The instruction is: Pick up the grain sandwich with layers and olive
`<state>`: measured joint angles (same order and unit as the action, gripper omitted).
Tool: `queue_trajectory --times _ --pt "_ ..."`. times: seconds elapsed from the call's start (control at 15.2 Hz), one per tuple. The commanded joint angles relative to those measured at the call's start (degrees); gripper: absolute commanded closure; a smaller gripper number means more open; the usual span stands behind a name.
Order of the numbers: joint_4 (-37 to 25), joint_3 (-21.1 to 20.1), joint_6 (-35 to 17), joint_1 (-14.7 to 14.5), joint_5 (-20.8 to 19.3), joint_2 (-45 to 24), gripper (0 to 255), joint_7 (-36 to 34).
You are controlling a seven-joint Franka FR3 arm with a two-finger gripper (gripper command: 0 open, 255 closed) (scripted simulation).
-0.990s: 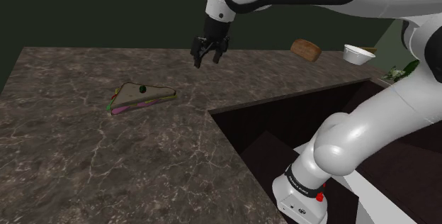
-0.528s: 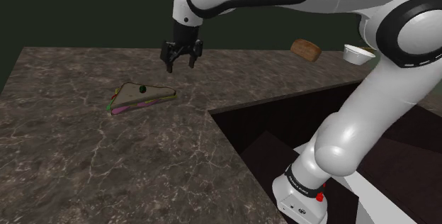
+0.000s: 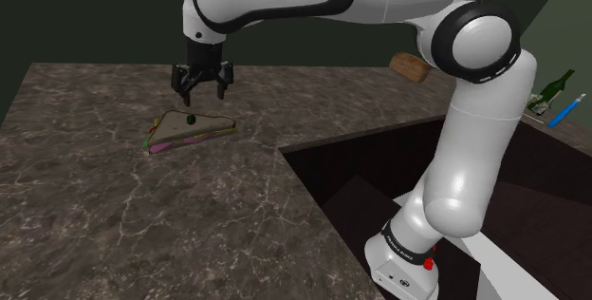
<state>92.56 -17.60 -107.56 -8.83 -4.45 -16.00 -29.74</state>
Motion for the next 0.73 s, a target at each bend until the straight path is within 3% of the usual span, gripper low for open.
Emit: queue_trajectory --times 0.0,0.07,0.66 --pt "-6.83 -0.20 1.75 -1.78 -1.44 -5.83 0 -2.14" --pt "-9.36 -0.15 2.45 -2.49 -1.88 -7.93 0 -2.75" --pt "-4.97 0.14 -2.90 -2.42 -2.26 -8.93 0 -2.99"
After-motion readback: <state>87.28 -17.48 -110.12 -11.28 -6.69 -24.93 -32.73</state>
